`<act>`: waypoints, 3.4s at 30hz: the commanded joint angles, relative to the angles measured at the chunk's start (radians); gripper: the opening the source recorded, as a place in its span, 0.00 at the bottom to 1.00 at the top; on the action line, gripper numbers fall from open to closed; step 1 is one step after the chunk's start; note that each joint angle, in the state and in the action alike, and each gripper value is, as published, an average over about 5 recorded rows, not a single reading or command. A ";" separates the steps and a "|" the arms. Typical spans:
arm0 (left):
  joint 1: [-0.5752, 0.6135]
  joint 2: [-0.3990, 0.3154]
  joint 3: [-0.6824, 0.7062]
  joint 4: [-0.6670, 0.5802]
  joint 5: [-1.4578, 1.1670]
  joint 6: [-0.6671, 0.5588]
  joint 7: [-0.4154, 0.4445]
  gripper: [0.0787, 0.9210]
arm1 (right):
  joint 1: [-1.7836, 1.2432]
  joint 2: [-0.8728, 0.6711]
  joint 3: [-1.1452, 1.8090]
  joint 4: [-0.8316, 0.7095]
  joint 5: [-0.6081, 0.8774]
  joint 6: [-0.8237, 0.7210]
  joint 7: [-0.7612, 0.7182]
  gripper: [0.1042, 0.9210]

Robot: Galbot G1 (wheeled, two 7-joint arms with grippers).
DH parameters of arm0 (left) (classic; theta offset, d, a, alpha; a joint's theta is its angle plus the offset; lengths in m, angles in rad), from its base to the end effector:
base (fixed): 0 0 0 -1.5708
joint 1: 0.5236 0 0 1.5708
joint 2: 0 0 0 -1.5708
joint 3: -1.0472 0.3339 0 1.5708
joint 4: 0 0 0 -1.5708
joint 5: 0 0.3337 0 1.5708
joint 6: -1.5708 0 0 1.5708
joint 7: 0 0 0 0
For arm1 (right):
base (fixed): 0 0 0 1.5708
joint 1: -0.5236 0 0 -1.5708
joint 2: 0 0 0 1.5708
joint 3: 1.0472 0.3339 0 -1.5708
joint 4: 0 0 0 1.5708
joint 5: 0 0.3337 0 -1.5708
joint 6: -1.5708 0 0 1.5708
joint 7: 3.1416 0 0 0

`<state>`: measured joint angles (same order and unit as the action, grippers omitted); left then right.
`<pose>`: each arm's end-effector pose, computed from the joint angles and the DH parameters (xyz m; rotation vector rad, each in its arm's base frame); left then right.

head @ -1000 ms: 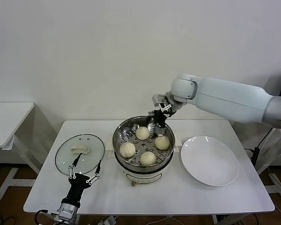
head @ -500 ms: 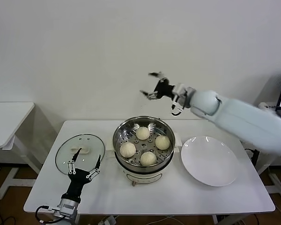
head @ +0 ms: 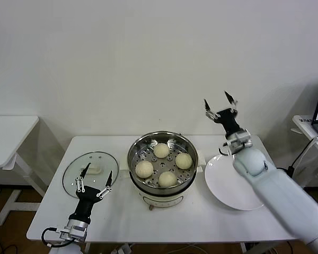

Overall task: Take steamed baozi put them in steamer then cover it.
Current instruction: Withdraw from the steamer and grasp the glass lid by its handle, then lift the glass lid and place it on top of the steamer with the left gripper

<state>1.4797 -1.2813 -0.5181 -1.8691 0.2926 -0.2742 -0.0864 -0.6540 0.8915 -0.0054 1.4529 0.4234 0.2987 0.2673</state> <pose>0.1946 0.0656 -0.3393 0.1760 2.8625 0.7803 0.4157 -0.1043 -0.2556 -0.1599 2.7774 -0.3584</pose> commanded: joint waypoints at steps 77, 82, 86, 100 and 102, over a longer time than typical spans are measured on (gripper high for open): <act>-0.537 0.048 0.011 0.779 1.079 0.119 -0.208 0.59 | -0.697 0.362 0.529 0.050 -0.240 0.154 -0.022 0.88; -0.525 0.052 0.015 0.760 1.026 0.109 -0.183 0.42 | -0.691 0.367 0.522 0.048 -0.246 0.152 -0.023 0.88; -0.510 0.060 0.023 0.733 0.967 0.107 -0.164 0.28 | -0.685 0.371 0.517 0.046 -0.248 0.152 -0.023 0.88; -0.362 0.137 -0.028 0.268 0.723 0.238 -0.102 0.13 | -0.665 0.379 0.504 0.037 -0.256 0.150 -0.023 0.88; -0.338 0.146 -0.046 0.178 0.726 0.275 -0.082 0.13 | -0.659 0.380 0.502 0.036 -0.258 0.149 -0.023 0.88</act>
<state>1.0406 -1.1773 -0.5102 -1.3087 1.1480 -0.1161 -0.2178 -1.3223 1.2703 0.4996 1.4915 0.1687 0.4497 0.2433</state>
